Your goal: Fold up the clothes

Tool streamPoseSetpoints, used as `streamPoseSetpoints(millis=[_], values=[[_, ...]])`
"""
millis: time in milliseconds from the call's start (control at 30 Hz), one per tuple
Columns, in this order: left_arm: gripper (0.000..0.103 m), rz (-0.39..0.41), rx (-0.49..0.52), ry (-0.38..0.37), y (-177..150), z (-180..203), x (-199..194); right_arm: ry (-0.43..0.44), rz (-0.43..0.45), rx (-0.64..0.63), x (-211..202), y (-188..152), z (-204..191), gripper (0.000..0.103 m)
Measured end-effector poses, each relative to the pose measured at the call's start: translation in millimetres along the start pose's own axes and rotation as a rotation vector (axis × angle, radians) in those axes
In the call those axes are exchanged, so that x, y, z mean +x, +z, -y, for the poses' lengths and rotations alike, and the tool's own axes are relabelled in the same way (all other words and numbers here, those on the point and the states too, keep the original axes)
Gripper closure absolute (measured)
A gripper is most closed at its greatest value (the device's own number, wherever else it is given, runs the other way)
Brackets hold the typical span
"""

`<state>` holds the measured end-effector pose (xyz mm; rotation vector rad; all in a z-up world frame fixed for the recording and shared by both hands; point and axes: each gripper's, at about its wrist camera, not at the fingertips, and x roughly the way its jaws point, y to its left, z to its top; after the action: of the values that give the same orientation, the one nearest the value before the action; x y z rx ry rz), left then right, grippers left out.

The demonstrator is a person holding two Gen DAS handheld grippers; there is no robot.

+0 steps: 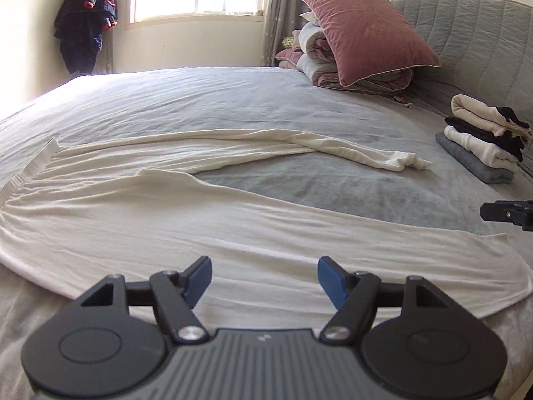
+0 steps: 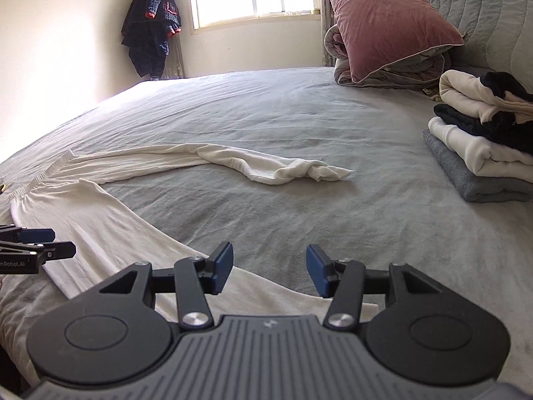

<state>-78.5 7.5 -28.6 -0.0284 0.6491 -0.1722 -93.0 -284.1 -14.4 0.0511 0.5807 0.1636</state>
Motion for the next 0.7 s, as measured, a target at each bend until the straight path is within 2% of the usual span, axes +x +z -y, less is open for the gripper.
streamPoseSetpoints(millis=[133, 500, 700], values=[[0.032, -0.012, -0.103, 0.028, 0, -32, 4, 0.047, -0.006, -0.067, 9, 2, -25, 0.048], [0.032, 0.024, -0.237, 0.098, -3, -89, -7, 0.186, -0.026, -0.237, 33, 1, -92, 0.047], [0.032, 0.07, -0.344, 0.174, -4, -120, -15, 0.301, -0.019, -0.373, 32, -9, -135, 0.047]])
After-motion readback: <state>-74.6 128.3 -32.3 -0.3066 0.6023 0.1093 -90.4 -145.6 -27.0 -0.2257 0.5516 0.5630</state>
